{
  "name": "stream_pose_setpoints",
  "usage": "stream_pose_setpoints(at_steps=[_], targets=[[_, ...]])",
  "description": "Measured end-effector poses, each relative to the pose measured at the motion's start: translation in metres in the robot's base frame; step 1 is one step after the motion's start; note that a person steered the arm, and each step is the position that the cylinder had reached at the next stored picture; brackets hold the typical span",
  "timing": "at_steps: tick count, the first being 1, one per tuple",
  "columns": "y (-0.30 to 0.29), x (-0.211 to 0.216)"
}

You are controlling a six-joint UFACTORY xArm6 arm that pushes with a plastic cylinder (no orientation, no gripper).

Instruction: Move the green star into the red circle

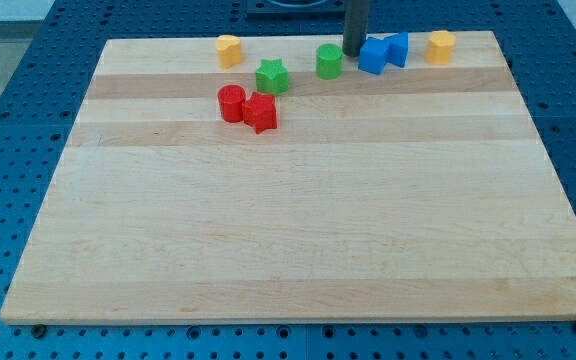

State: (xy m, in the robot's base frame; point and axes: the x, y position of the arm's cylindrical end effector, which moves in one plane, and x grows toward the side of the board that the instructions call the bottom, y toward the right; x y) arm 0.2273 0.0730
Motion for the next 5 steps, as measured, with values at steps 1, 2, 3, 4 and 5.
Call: stream_pose_setpoints(at_steps=[1, 2, 3, 4, 5], targets=[[-0.035, 0.012], [-0.066, 0.029], [-0.089, 0.043], [-0.118, 0.050], [-0.149, 0.062]])
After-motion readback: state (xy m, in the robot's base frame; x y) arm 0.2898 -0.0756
